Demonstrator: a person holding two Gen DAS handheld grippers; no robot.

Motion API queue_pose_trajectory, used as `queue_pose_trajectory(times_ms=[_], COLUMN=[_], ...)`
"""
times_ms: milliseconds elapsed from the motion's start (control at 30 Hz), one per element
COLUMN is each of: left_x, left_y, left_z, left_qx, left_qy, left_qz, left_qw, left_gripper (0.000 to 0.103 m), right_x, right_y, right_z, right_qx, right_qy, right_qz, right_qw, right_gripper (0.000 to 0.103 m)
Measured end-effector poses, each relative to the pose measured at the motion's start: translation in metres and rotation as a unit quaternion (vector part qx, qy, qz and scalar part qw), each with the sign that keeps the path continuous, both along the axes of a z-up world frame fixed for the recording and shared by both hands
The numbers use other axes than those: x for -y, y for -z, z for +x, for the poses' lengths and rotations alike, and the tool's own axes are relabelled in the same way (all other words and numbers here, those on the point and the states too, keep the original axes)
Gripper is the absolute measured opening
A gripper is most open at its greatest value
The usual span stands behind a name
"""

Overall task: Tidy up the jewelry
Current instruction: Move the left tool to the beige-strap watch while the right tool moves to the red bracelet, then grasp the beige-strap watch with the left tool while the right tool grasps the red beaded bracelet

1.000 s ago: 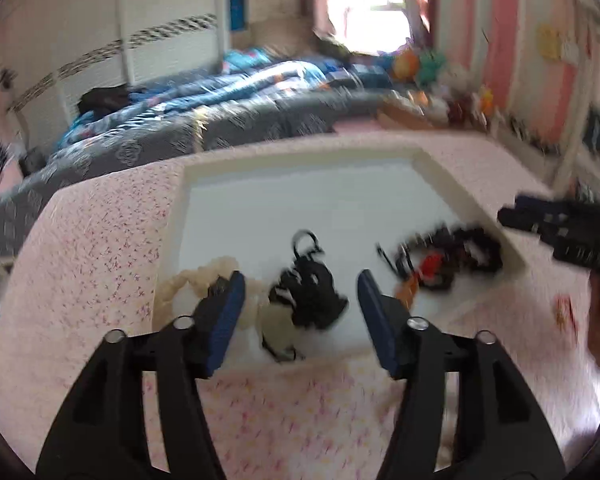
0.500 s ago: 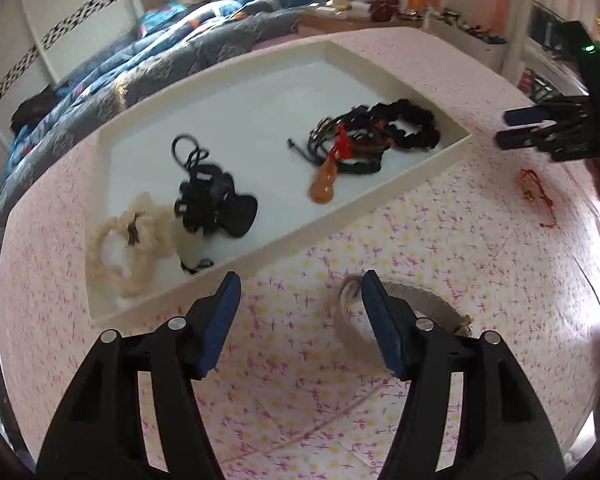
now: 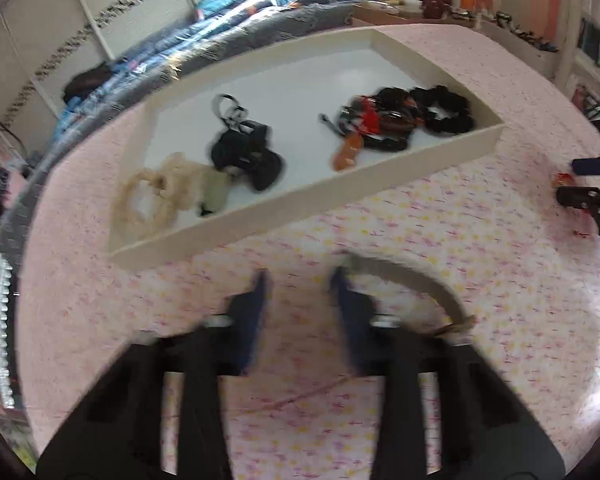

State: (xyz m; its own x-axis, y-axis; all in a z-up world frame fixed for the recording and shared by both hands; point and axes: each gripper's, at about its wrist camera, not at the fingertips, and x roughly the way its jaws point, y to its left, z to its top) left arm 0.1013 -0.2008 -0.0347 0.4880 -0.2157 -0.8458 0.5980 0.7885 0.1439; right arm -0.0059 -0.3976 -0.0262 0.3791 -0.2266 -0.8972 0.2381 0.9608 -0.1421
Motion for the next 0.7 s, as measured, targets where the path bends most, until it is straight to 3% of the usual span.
queue_pose_trajectory(times_ms=[33, 100, 133, 300, 433, 600, 700], left_x=[0.0, 0.0, -0.002, -0.006, -0.003, -0.013, -0.019], left_y=[0.001, 0.0, 0.0, -0.014, -0.052, -0.091, -0.106], left_z=[-0.002, -0.004, -0.003, -0.011, -0.016, 0.012, 0.031], left_qx=[-0.004, 0.004, 0.003, 0.019, 0.066, 0.112, 0.139], left_qy=[0.004, 0.001, -0.001, 0.005, 0.011, -0.012, -0.032], left_qz=[-0.003, -0.007, -0.01, -0.028, -0.047, -0.1, -0.13], left_qw=[1.0, 1.0, 0.9999, 0.9994, 0.9967, 0.9886, 0.9812], left_gripper=[0.003, 0.003, 0.003, 0.002, 0.006, 0.007, 0.007], right_x=[0.0, -0.004, -0.005, -0.001, -0.004, -0.019, -0.034], right_y=[-0.001, -0.002, -0.002, -0.008, -0.04, -0.091, -0.112], right_z=[0.0, -0.001, -0.002, -0.008, -0.013, 0.006, 0.029], right_qx=[0.004, 0.012, 0.015, 0.039, 0.091, 0.162, 0.212], right_qy=[-0.006, -0.021, -0.023, -0.022, -0.023, -0.036, -0.052], right_qz=[0.015, 0.032, 0.034, 0.046, 0.05, 0.033, 0.049], right_qw=[1.0, 0.999, 0.999, 0.998, 0.994, 0.986, 0.975], right_gripper=[0.039, 0.014, 0.012, 0.011, 0.011, 0.011, 0.011])
